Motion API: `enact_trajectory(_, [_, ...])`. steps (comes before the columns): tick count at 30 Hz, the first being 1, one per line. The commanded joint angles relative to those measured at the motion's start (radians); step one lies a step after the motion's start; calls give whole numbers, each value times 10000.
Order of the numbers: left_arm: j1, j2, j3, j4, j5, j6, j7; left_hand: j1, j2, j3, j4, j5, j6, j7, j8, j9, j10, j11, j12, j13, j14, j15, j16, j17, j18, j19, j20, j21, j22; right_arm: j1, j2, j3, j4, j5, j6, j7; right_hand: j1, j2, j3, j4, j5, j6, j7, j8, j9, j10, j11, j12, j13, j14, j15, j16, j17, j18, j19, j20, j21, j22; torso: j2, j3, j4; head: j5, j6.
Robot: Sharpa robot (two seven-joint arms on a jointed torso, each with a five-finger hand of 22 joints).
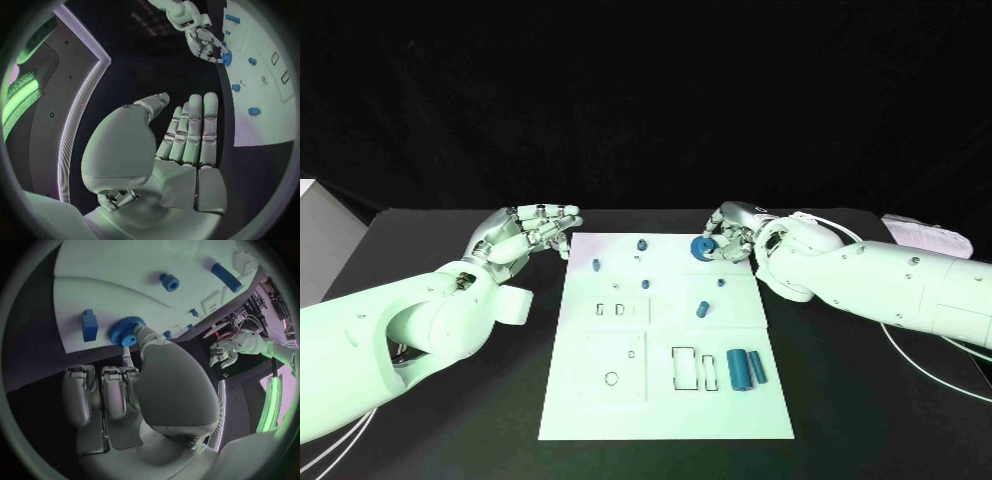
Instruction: Assemble the parts on the task board
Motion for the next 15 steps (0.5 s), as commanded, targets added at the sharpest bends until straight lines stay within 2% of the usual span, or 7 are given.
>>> enact_trajectory(1, [9, 16, 8, 17, -23, 165, 62, -31, 23, 57, -4, -62, -65, 18, 63, 15, -6, 8, -38, 8, -95, 1, 35, 6, 155, -82, 6, 35, 23, -41, -11, -18, 168, -781, -670, -68, -1, -105, 252, 18, 237, 191, -69, 82, 17, 895, -83, 47, 2472, 844, -91, 42, 1692, -208, 713, -85, 79, 2020, -3, 4, 8, 7, 21])
enact_trajectory(8, [9, 25, 8, -1, -23, 164, 61, -31, 23, 57, -4, -62, -65, 18, 63, 15, -6, 8, -38, 8, -95, 1, 35, 6, 155, -82, 6, 35, 23, 3, -144, -3, 800, -1303, -1494, -183, -141, -232, 516, 28, 464, 300, -99, 101, -7, 969, -111, 114, 2551, 854, -116, 54, 1736, -269, 835, -109, 274, 2247, -22, -7, 0, 25, 50])
enact_trajectory(15, [9, 48, 8, -8, -23, 164, 61, -31, 23, 57, -4, -62, -65, 18, 63, 15, -6, 8, -38, 8, -95, 1, 35, 6, 155, -82, 6, 35, 23, 129, 79, 11, 1381, -1765, -1705, -305, -181, -263, 551, 32, 463, 328, -109, 110, -9, 993, -119, 137, 2576, 860, -122, 61, 1762, -294, 886, -113, 355, 2340, -9, -15, -10, 44, 99])
